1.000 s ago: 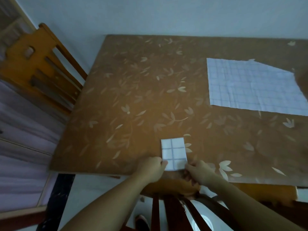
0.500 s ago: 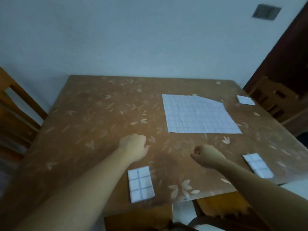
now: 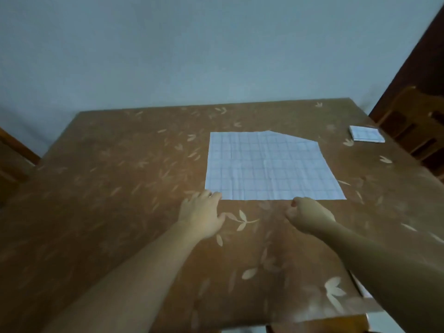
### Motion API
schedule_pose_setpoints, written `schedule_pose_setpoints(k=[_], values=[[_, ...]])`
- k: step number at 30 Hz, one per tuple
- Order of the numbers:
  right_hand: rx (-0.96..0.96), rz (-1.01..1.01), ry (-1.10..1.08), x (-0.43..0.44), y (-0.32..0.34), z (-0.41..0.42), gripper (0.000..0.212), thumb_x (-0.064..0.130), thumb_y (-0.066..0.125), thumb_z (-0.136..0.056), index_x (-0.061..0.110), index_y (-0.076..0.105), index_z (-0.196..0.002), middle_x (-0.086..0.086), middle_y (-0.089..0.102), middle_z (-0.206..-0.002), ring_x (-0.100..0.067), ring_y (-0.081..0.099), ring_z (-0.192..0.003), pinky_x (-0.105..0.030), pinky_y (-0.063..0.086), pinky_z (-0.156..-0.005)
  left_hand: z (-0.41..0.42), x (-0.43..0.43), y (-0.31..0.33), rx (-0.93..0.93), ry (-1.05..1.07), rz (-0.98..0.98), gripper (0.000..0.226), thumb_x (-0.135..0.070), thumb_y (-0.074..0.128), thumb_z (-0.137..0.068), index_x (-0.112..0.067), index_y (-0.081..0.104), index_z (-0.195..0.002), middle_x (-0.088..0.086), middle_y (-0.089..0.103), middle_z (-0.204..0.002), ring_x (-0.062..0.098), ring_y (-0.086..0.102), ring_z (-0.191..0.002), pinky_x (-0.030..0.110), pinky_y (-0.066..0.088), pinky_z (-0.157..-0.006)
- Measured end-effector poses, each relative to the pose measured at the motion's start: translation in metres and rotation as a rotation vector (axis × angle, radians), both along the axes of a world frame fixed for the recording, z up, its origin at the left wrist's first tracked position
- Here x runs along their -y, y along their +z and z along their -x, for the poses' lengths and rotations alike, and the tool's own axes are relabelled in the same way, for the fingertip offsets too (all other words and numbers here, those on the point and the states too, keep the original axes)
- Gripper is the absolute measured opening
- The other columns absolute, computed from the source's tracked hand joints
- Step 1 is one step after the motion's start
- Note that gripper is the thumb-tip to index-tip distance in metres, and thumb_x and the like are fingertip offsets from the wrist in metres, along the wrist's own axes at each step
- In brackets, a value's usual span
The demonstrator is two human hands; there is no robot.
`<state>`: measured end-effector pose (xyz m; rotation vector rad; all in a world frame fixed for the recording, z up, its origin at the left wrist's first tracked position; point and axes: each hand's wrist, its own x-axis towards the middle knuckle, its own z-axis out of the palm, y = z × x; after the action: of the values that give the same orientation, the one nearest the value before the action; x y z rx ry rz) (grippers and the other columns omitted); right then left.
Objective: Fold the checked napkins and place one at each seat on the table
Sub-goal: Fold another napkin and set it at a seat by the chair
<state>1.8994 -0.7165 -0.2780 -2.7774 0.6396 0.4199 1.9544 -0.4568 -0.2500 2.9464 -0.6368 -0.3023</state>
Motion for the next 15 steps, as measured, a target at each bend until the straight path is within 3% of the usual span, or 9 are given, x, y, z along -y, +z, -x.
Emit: schedule_pose_setpoints(k=[3, 5, 9, 12, 15], values=[[-0.017, -0.008, 0.046, 0.029, -0.019, -0.008, 0.038, 0.045, 0.030, -0.083, 0.022, 0.059, -0.092, -0.001, 0.059, -0.108, -0.022, 0.057, -0.088, -0.042, 0.051, -0.081, -0.012, 0.036, -0.022, -0.033, 0.030, 0.041, 0.052, -0.050, 0.045, -0.095, -0.030, 0.039, -0.142, -0.006, 0.042, -0.146, 0.019, 0.034, -0.137, 0.041, 0.035, -0.106], [0.024, -0.006, 0.029, 0.043, -0.028, -0.015, 0.044, 0.046, 0.039, -0.092, 0.019, 0.055, -0.123, -0.003, 0.054, -0.129, -0.027, 0.056, -0.111, -0.043, 0.046, -0.094, -0.025, 0.053, -0.041, -0.036, 0.038, 0.050, 0.054, -0.051, 0.043, -0.095, -0.029, 0.036, -0.144, -0.004, 0.037, -0.151, 0.019, 0.028, -0.141, 0.043, 0.033, -0.109], [0.131, 0.039, 0.076, 0.061, -0.057, -0.035, 0.062, 0.052, 0.039, -0.097, 0.019, 0.028, -0.149, -0.003, 0.027, -0.158, -0.023, 0.025, -0.145, -0.044, 0.027, -0.113, -0.054, 0.068, -0.080, -0.021, 0.056, 0.032, 0.058, -0.054, 0.038, -0.097, -0.030, 0.028, -0.149, 0.000, 0.023, -0.160, 0.021, 0.016, -0.148, 0.046, 0.026, -0.114], [0.118, 0.027, 0.102, 0.063, -0.081, -0.055, 0.067, 0.058, 0.030, -0.098, 0.026, 0.013, -0.154, -0.006, 0.007, -0.164, -0.024, 0.004, -0.151, -0.045, 0.012, -0.120, -0.074, 0.064, -0.108, -0.030, 0.083, 0.015, 0.058, -0.054, 0.034, -0.098, -0.032, 0.024, -0.151, 0.001, 0.016, -0.163, 0.023, 0.010, -0.150, 0.048, 0.020, -0.118], [0.121, 0.036, 0.091, 0.061, -0.101, -0.070, 0.067, 0.061, 0.024, -0.097, 0.031, 0.007, -0.154, -0.012, 0.000, -0.164, -0.028, -0.001, -0.151, -0.047, 0.005, -0.121, -0.091, 0.061, -0.129, -0.022, 0.137, -0.001, 0.061, -0.055, 0.029, -0.099, -0.032, 0.014, -0.153, 0.004, 0.006, -0.164, 0.024, 0.002, -0.151, 0.048, 0.009, -0.121]])
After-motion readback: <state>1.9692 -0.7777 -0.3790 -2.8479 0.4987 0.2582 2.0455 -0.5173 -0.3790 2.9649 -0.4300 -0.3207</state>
